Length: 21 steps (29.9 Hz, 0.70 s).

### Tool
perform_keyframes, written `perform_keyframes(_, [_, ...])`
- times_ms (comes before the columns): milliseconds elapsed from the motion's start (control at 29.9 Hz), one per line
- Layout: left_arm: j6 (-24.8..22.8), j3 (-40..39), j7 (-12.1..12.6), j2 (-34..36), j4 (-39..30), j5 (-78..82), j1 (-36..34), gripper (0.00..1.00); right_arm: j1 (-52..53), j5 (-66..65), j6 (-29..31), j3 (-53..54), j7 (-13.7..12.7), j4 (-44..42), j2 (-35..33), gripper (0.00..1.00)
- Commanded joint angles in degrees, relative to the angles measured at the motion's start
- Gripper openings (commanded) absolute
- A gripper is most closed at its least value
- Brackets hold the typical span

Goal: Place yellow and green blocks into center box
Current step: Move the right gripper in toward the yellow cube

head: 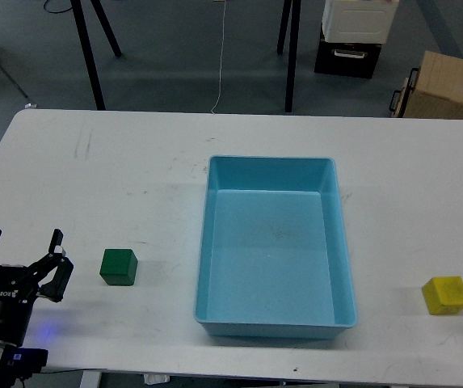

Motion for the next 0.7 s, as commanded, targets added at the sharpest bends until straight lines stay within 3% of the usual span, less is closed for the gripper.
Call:
perform_keyframes(0, [0.0,-0.4,0.0,0.1,0.1,0.0,-0.2,1.0,-0.1,-0.3,0.0,-0.7,-0.5,-0.5,0.0,1.0])
perform_keyframes(134, [0.0,-0.5,-0.3,0.2,0.1,0.1,-1.3,1.0,-0.1,-0.3,0.0,-1.4,-0.8,-0.6,-0.9,1.0])
perform_keyframes(234, [0.0,-0.7,-0.7,0.1,0.1,0.0,-2.0,1.0,-0.3,-1.6,0.0,-1.4,-2.8,-0.1,-5.0,1.0])
perform_keyframes(267, [0.0,-0.7,-0.7,-0.1,0.1,0.0,-2.0,1.0,-0.3,-2.8,0.0,-1.4,-3.5,0.0,-7.7,1.0])
perform_keyframes(434, [0.0,-0.9,-0.8,-0.5,1.0,-0.1,-4.3,1.0,1.8,-8.5,-11.0,-1.5,-5.8,-0.5,-23.2,1.0])
perform_keyframes(668, [0.0,-0.6,-0.8,-3.3,0.9,0.0,-4.7,1.0,10.3,-24.0,-13.7,-7.2,-11.1,-0.8,-48.1,1.0])
